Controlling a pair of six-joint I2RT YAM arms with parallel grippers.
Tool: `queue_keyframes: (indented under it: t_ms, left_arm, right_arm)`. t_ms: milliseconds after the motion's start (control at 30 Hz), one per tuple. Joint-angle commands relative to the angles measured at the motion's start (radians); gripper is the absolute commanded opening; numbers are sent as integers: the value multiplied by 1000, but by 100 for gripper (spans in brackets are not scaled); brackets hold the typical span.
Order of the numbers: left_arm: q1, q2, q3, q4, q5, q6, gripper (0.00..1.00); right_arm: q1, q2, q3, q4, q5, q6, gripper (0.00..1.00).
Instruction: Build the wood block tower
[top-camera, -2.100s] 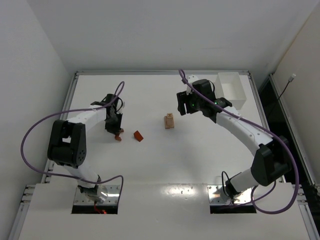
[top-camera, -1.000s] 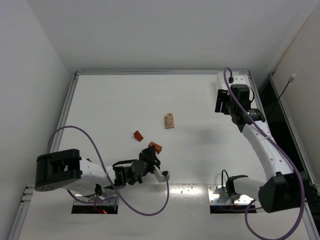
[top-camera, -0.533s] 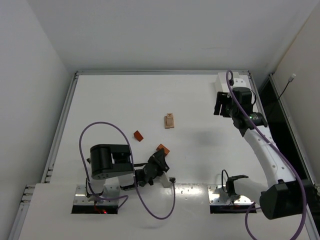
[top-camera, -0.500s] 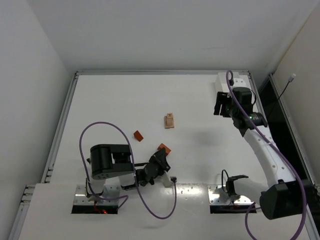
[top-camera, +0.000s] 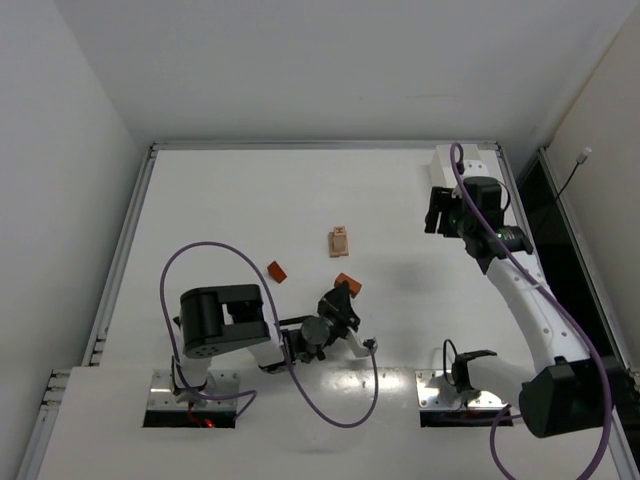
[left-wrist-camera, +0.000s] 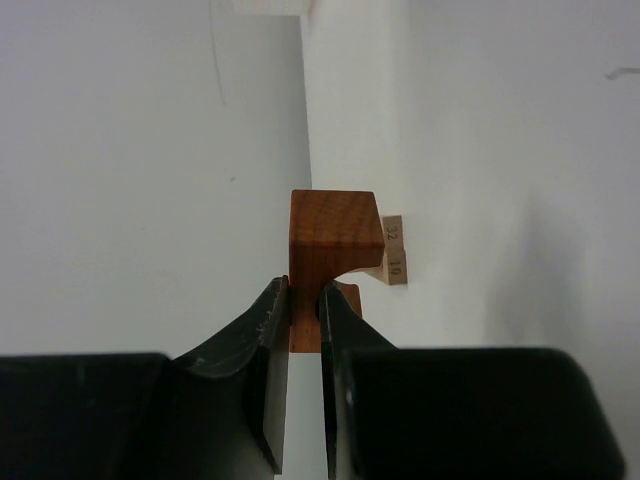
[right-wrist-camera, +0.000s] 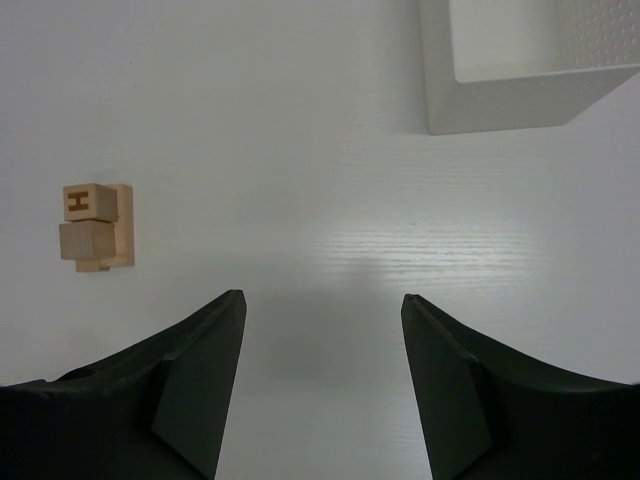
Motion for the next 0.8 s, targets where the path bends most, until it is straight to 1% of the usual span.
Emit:
queue_keyframes:
  t_ms: [0, 167, 367, 767]
  left_arm:
    - [9, -5, 38, 205, 1, -76, 5]
    - [18, 17, 76, 196, -10, -105, 5]
    - [18, 46, 107, 142, -20, -156, 6]
    - [36, 155, 150, 153, -11, -185, 6]
  right_arm:
    - [-3, 18, 21, 39, -23, 18, 61]
    - [-3, 36, 30, 39, -23, 18, 61]
    - [-3, 58, 39, 48, -33, 18, 59]
    - [-3, 96, 68, 57, -33, 18, 59]
